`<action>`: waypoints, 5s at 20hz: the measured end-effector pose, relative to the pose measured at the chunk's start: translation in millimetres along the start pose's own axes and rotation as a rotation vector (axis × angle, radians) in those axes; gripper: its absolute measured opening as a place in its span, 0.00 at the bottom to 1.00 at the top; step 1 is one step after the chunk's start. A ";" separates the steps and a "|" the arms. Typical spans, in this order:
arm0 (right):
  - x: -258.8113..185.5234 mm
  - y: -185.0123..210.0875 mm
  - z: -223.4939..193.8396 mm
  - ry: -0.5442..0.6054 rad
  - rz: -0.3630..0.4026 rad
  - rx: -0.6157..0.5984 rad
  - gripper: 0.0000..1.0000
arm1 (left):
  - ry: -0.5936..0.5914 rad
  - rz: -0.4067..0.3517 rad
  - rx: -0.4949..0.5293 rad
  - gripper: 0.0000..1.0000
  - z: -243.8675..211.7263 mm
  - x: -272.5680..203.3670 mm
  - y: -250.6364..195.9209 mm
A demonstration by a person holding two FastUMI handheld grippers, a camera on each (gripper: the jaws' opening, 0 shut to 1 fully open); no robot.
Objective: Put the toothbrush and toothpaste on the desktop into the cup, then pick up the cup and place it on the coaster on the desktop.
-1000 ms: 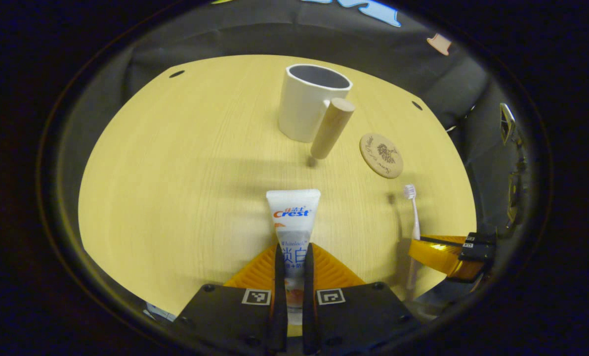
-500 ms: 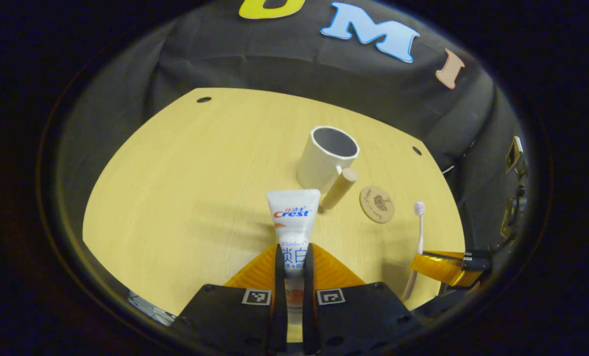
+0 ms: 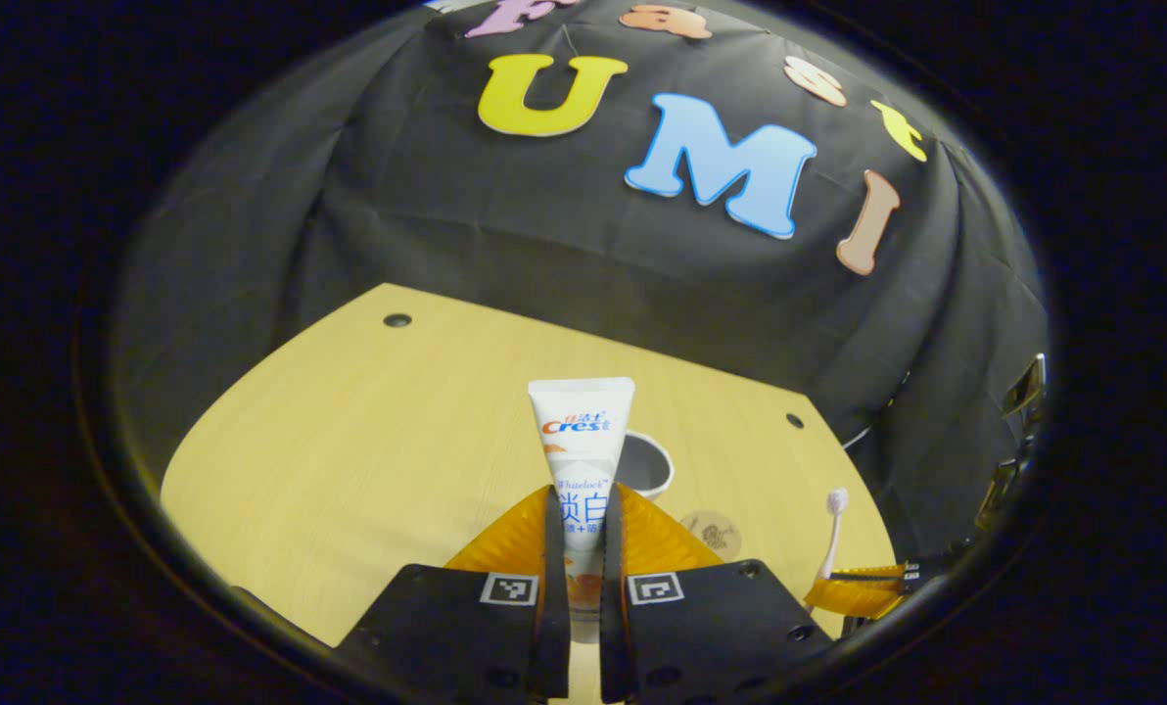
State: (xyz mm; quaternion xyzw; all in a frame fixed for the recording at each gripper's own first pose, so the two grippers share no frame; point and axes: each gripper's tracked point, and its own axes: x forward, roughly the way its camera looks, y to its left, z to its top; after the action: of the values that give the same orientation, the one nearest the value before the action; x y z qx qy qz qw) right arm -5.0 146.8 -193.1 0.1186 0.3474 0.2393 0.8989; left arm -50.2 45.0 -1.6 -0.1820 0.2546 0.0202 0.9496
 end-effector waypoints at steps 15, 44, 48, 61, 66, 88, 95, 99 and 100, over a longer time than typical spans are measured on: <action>-14.4 -14.0 17.8 -0.065 -0.115 0.124 0.04 | -0.232 -0.180 0.042 0.18 72.0 117.1 -47.1; 78.4 82.5 187.6 -0.386 0.178 -0.062 0.04 | 0.108 -0.156 0.118 0.86 -24.1 63.7 -0.3; 101.1 102.4 192.8 -0.411 0.239 -0.104 0.04 | 0.160 -0.161 0.060 0.82 -41.0 48.6 6.7; 176.0 95.2 173.4 -0.352 0.176 -0.281 0.06 | 0.202 -0.104 -0.024 0.88 -59.2 33.7 28.3; 170.7 89.4 173.6 -0.355 0.146 -0.328 0.09 | 0.208 -0.111 -0.026 0.88 -60.9 37.2 24.2; 28.0 -16.7 193.0 -0.436 -0.098 -0.163 0.80 | 0.343 -0.144 0.027 0.88 -84.1 62.6 -39.8; -26.7 -65.0 167.7 -0.425 -0.207 -0.075 0.80 | 0.507 -0.047 -0.025 0.88 -108.4 90.6 -29.8; -33.9 -84.9 148.5 -0.395 -0.246 -0.039 0.80 | 0.589 0.011 -0.010 0.90 -113.1 103.1 -21.4; -35.2 -89.0 145.8 -0.389 -0.253 -0.034 0.80 | 0.610 0.023 0.000 0.86 -113.6 106.4 -19.5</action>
State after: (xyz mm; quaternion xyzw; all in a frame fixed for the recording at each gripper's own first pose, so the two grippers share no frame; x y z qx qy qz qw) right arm 102.6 45.7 -100.5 0.1029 0.1757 0.1030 0.9736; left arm -9.2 -19.4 -138.7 -0.1770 0.5301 -0.0248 0.8289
